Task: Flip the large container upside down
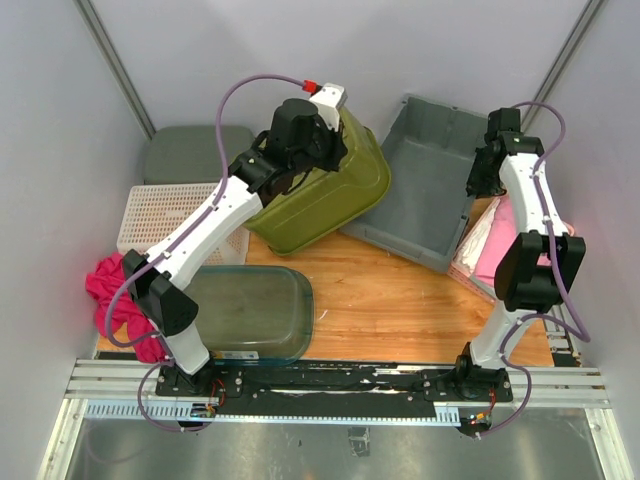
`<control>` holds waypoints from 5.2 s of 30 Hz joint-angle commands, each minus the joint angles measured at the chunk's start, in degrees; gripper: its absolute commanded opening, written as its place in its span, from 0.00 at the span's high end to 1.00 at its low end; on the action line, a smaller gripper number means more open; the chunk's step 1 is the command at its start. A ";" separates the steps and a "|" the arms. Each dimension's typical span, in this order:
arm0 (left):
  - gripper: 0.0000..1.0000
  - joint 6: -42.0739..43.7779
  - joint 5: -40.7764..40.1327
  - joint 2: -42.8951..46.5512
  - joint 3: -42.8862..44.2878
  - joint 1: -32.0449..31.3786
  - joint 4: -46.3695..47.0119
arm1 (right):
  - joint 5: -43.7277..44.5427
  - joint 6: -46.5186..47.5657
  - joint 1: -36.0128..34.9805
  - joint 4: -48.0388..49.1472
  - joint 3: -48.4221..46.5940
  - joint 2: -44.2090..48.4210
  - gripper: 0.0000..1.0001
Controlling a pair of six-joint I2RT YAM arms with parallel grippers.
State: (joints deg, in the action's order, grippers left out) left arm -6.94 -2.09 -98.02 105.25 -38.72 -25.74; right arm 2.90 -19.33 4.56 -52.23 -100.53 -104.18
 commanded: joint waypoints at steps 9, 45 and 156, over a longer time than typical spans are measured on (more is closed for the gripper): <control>1.00 -10.46 -23.36 -1.30 5.25 -0.28 7.39 | -3.58 7.99 -0.95 7.22 1.00 3.99 0.39; 0.01 -10.59 -28.71 -3.41 13.33 2.10 3.23 | -12.73 -1.34 -15.70 17.67 13.42 20.94 0.21; 0.01 -15.99 6.38 27.11 -26.06 4.09 2.79 | -55.08 -62.27 4.03 84.54 64.04 35.19 0.55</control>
State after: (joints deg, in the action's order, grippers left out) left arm -22.28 1.63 -71.72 77.14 -34.98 -23.83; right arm -45.41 -95.79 4.69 48.31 -36.75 -74.08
